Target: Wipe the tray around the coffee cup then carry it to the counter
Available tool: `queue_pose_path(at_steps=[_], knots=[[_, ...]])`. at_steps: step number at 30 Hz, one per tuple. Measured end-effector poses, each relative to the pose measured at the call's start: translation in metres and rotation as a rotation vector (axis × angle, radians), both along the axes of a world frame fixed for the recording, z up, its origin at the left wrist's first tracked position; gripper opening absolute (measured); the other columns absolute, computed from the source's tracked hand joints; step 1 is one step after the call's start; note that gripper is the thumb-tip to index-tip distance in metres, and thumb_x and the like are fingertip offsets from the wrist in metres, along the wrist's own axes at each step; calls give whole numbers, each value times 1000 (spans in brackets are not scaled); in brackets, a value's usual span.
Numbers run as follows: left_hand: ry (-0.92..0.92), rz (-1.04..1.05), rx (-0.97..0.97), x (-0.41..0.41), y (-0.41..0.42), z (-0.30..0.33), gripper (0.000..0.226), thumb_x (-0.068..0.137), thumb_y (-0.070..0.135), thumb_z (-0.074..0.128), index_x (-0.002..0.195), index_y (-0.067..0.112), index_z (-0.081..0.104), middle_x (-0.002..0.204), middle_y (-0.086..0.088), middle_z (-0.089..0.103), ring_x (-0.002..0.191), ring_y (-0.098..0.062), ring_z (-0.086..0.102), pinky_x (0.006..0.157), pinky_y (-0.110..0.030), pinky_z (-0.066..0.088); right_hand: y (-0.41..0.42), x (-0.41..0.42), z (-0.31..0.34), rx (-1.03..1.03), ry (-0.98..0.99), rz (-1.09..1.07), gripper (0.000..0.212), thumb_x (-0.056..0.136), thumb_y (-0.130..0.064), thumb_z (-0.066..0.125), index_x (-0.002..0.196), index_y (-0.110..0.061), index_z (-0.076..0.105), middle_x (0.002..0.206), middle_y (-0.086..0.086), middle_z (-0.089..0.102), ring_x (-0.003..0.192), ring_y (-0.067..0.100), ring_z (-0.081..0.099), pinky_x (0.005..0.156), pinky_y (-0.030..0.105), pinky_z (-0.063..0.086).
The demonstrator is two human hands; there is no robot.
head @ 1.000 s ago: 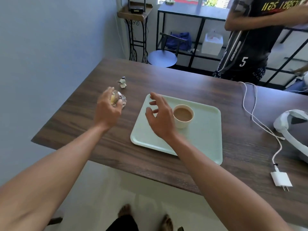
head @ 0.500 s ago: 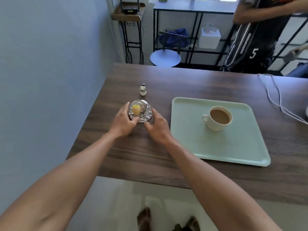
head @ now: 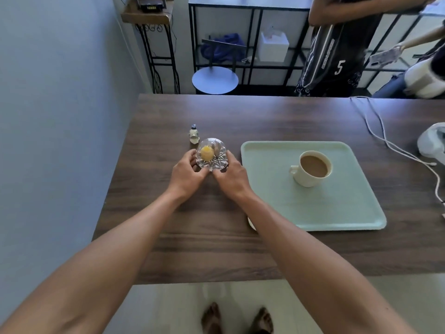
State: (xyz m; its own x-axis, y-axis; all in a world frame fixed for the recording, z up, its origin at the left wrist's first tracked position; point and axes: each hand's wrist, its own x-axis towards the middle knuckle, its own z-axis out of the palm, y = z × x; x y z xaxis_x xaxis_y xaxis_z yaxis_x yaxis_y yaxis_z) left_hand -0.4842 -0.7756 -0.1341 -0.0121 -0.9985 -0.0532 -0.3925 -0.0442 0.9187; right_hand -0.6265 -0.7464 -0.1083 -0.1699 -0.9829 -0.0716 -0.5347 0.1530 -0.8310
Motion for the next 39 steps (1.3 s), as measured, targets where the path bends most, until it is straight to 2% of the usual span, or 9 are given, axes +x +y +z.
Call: queue_pose_path(at_steps=[2, 5, 7, 11, 15, 22, 32, 37, 39], knots=[[38, -1, 6, -8, -7, 0, 62, 82, 11, 81, 137, 7, 54, 115, 7, 63, 106, 3, 61, 91, -9, 46, -10, -2, 3, 26, 11, -14, 51, 87, -18, 70, 134, -11, 53, 123, 11, 66, 111, 28, 64, 95, 34, 48], [-55, 77, -46, -14, -8, -2, 46, 81, 13, 78, 124, 15, 63, 96, 20, 65, 83, 16, 61, 76, 2, 43, -15, -3, 2, 31, 47, -72, 41, 89, -17, 66, 127, -7, 56, 120, 14, 65, 110, 32, 63, 95, 38, 47], [-69, 75, -55, -16, -5, -5, 35, 82, 13, 75, 114, 23, 66, 91, 22, 69, 80, 18, 63, 78, -3, 48, -12, -2, 1, 17, 40, -102, 32, 89, -14, 63, 121, -10, 61, 111, 12, 70, 103, 31, 65, 90, 36, 50], [8, 24, -18, -22, -7, -3, 49, 86, 2, 65, 133, 10, 62, 111, 9, 70, 103, 4, 66, 89, -5, 47, -11, -1, -1, 12, -10, -101, 29, 90, -10, 57, 118, -11, 62, 104, 11, 72, 95, 30, 67, 87, 38, 52], [40, -23, 40, -26, -20, -3, 57, 87, -4, 55, 144, 5, 51, 133, -4, 65, 122, -9, 62, 111, -32, 44, -25, -6, 1, 34, -5, -79, 33, 89, -5, 52, 121, -10, 58, 106, 13, 69, 95, 33, 65, 85, 35, 50], [6, -36, 81, -31, -47, -7, 62, 85, 2, 52, 147, 3, 47, 141, -9, 60, 131, -13, 56, 115, -38, 40, -46, -13, 2, 52, 8, -54, 38, 88, -4, 51, 125, -8, 54, 112, 17, 67, 97, 36, 63, 83, 34, 46], [-69, -17, 43, -44, -53, -5, 57, 81, 12, 53, 137, 10, 60, 130, -7, 68, 124, -22, 62, 110, -35, 44, -55, -23, 6, 79, 0, -16, 36, 89, -3, 50, 125, -7, 52, 114, 21, 66, 103, 38, 62, 87, 37, 47], [-131, 3, 3, -43, -48, -6, 54, 87, 7, 56, 141, 9, 57, 126, -10, 70, 119, -23, 65, 107, -29, 44, -41, -35, 11, -20, -6, 23, 51, 92, -7, 51, 143, -10, 47, 126, 17, 65, 108, 34, 63, 98, 39, 49], [-166, -3, -12, -41, -42, -1, 56, 88, 8, 57, 143, 8, 54, 120, -12, 72, 112, -24, 68, 107, -31, 46, -28, -41, 16, -91, -2, 35, 55, 93, -7, 51, 147, -13, 46, 128, 13, 67, 103, 29, 67, 94, 36, 51]])
